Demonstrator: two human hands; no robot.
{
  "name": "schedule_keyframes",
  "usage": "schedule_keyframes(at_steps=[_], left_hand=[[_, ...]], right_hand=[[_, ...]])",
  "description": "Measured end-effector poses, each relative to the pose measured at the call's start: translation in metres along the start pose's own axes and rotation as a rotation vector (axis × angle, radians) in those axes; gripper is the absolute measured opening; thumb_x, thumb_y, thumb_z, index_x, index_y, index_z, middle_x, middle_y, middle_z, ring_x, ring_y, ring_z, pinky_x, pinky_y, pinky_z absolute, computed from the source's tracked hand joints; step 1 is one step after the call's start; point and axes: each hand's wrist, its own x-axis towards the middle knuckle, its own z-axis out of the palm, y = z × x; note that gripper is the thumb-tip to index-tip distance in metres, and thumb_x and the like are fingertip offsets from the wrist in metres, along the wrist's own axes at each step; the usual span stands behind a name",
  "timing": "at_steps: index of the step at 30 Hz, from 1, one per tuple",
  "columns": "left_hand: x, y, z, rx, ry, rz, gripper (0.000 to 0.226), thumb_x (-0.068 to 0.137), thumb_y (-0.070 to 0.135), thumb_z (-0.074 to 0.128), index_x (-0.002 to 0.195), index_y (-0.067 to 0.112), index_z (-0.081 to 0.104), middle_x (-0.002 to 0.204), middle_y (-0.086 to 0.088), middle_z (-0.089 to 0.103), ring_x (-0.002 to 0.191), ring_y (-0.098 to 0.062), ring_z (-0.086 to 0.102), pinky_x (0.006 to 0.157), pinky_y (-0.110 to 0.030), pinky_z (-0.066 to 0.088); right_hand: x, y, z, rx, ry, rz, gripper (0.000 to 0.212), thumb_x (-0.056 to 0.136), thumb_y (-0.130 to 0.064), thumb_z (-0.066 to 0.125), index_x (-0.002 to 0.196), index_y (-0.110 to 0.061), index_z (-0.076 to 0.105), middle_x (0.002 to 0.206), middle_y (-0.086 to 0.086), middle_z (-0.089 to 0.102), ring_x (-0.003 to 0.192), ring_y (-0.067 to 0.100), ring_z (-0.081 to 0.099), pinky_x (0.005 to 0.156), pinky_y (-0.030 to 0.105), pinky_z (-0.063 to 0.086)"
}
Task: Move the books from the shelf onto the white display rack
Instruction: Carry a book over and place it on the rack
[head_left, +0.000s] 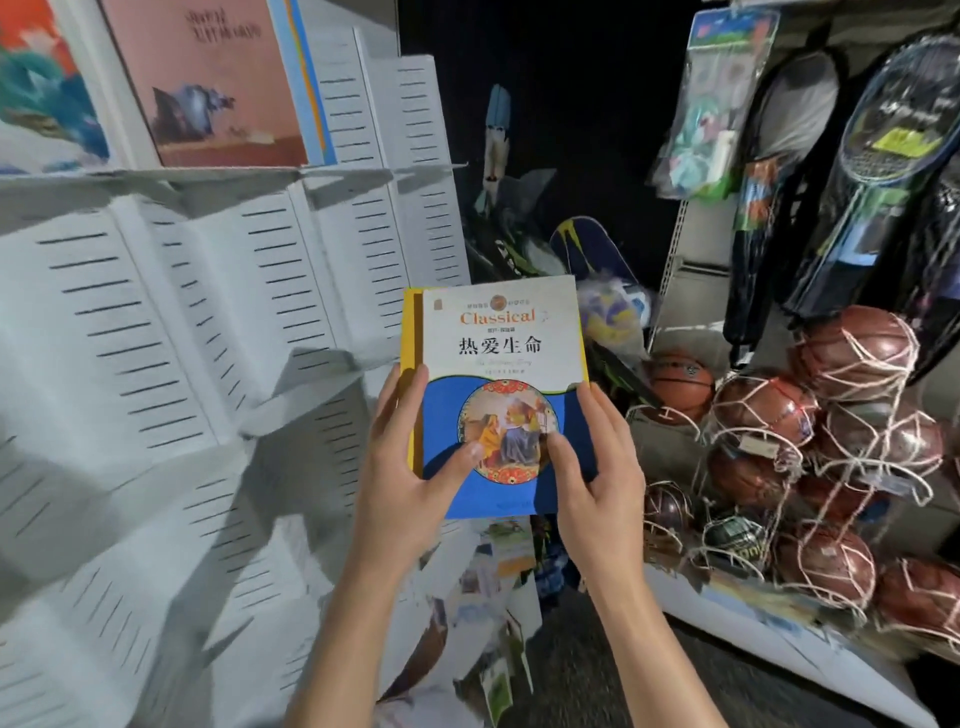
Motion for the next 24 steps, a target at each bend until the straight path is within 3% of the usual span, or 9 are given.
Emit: schedule_keyframes(at_steps=[4, 7, 11, 14, 16, 19, 21, 24], left_hand=[[0.041, -0.021, 0.024, 0.003, 0.026, -0.008, 0.078, 0.081, 0.037, 0.073, 0.147, 0.044, 0.031, 0.159, 0.022, 0.024, 0.143, 0.014, 0.017, 0.108, -0.009, 0.025], [0.073, -0.038, 0.045, 0.059, 0.054, -0.008, 0.078, 0.084, 0.032, 0.075, 0.15, 0.037, 0.033, 0.156, 0.025, 0.024, 0.138, 0.021, 0.016, 0.101, 0.003, 0.022], [0.112, -0.053, 0.077, 0.116, 0.139, -0.005, 0.08, 0.084, 0.03, 0.076, 0.152, 0.032, 0.035, 0.15, 0.035, 0.02, 0.143, 0.016, 0.014, 0.107, -0.004, 0.02], [0.137, -0.059, 0.102, 0.183, 0.223, 0.016, 0.078, 0.084, 0.035, 0.076, 0.151, 0.029, 0.037, 0.146, 0.04, 0.017, 0.137, 0.023, 0.016, 0.103, 0.003, 0.021], [0.155, -0.059, 0.119, 0.222, 0.278, 0.02, 0.076, 0.085, 0.029, 0.079, 0.145, 0.043, 0.034, 0.146, 0.043, 0.017, 0.136, 0.024, 0.018, 0.101, 0.002, 0.024], [0.181, -0.054, 0.14, 0.17, 0.344, -0.005, 0.077, 0.077, 0.03, 0.076, 0.136, 0.056, 0.034, 0.151, 0.03, 0.031, 0.141, 0.012, 0.025, 0.107, -0.009, 0.031], [0.195, -0.052, 0.15, 0.187, 0.399, 0.001, 0.076, 0.077, 0.028, 0.078, 0.14, 0.047, 0.04, 0.151, 0.022, 0.035, 0.137, 0.01, 0.034, 0.108, -0.022, 0.041], [0.214, -0.049, 0.154, 0.3, 0.487, -0.009, 0.08, 0.082, 0.016, 0.081, 0.148, 0.033, 0.038, 0.154, 0.019, 0.028, 0.129, 0.025, 0.028, 0.108, -0.024, 0.04]], right_hand=[[0.048, 0.028, 0.016, 0.019, -0.026, -0.004, 0.062, 0.092, -0.048, 0.05, 0.15, -0.029, 0.041, 0.156, -0.013, 0.035, 0.141, -0.004, 0.029, 0.114, 0.023, 0.029], [0.086, 0.052, 0.026, 0.038, -0.047, -0.015, 0.061, 0.092, -0.047, 0.05, 0.149, -0.028, 0.041, 0.156, -0.011, 0.036, 0.141, -0.004, 0.03, 0.113, 0.02, 0.028], [0.14, 0.088, 0.038, 0.066, -0.092, -0.052, 0.056, 0.096, -0.039, 0.053, 0.149, -0.027, 0.041, 0.155, -0.011, 0.036, 0.14, -0.004, 0.031, 0.106, 0.001, 0.022], [0.181, 0.112, 0.043, 0.13, -0.15, -0.094, 0.057, 0.095, -0.042, 0.051, 0.149, -0.026, 0.042, 0.155, -0.009, 0.036, 0.141, -0.004, 0.03, 0.106, 0.001, 0.021], [0.21, 0.126, 0.045, 0.153, -0.193, -0.137, 0.055, 0.096, -0.039, 0.052, 0.148, -0.026, 0.042, 0.155, -0.007, 0.037, 0.141, -0.002, 0.031, 0.107, 0.002, 0.021], [0.252, 0.142, 0.049, 0.214, -0.243, -0.177, 0.052, 0.097, -0.035, 0.056, 0.147, -0.028, 0.043, 0.154, -0.006, 0.039, 0.137, -0.007, 0.033, 0.106, 0.002, 0.023], [0.275, 0.148, 0.054, 0.268, -0.269, -0.203, 0.055, 0.093, -0.036, 0.054, 0.146, -0.026, 0.044, 0.153, -0.007, 0.04, 0.135, -0.015, 0.031, 0.104, 0.002, 0.023], [0.303, 0.149, 0.066, 0.339, -0.308, -0.242, 0.055, 0.093, -0.036, 0.054, 0.146, -0.023, 0.045, 0.153, -0.008, 0.041, 0.135, -0.014, 0.031, 0.107, 0.004, 0.024]])
